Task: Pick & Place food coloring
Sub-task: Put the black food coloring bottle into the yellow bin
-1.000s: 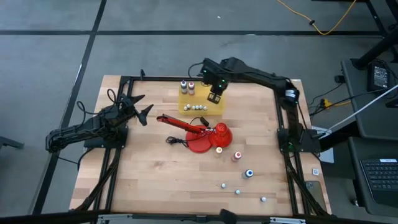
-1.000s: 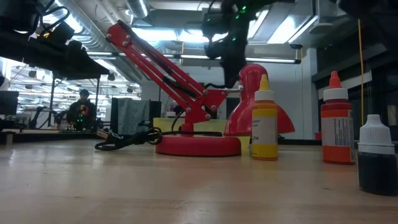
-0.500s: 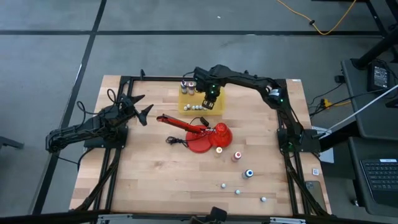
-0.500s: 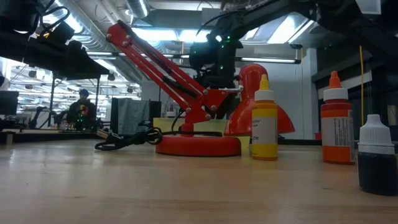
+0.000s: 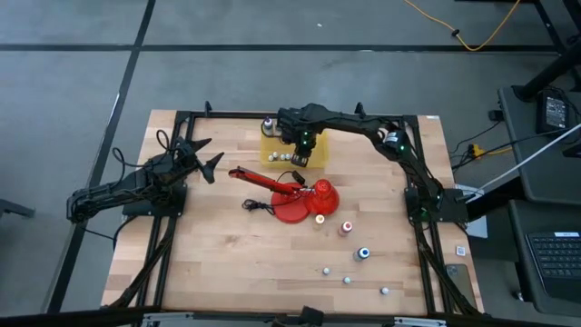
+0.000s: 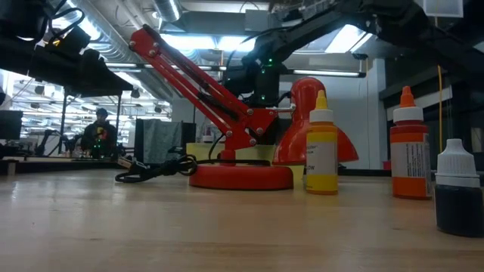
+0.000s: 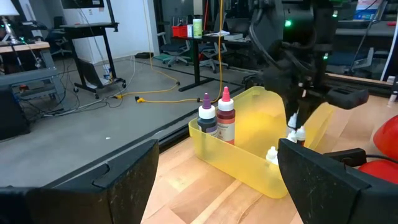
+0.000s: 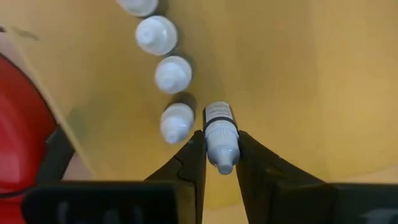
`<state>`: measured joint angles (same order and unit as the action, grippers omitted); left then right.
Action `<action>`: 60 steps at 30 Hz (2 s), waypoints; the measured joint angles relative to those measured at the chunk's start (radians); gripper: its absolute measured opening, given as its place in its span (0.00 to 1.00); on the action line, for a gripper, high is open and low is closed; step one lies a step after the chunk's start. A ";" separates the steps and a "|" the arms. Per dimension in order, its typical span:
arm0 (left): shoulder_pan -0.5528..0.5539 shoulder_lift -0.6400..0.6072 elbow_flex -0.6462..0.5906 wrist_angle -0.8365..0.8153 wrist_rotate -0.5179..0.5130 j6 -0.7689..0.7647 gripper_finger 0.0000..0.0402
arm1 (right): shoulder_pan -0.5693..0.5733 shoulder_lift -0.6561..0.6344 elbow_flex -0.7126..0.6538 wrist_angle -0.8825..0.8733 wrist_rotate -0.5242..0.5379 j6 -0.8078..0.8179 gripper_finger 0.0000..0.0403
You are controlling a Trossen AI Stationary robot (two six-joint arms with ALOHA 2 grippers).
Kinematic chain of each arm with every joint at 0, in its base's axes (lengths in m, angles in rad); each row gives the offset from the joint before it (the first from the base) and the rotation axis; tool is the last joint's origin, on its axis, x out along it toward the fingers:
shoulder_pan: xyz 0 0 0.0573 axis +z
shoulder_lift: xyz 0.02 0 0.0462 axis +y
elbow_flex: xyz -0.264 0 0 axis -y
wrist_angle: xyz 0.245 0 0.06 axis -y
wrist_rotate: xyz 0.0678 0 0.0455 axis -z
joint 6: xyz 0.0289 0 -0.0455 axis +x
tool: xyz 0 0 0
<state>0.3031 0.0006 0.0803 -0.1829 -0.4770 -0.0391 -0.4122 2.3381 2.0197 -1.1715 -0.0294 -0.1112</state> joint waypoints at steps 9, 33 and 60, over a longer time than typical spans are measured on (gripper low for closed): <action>0.000 0.000 0.000 0.000 0.000 0.000 0.79 | 0.005 0.005 -0.030 -0.006 0.001 0.000 0.25; 0.000 0.000 0.000 0.000 0.000 0.000 0.79 | 0.036 -0.095 0.131 -0.152 0.140 -0.035 0.31; 0.000 0.000 0.000 0.000 0.000 0.000 0.79 | 0.637 -0.960 -0.660 -0.400 0.082 0.839 0.75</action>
<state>0.3029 0.0008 0.0803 -0.1829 -0.4770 -0.0391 0.2250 1.3779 1.3594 -1.5719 0.0527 0.7278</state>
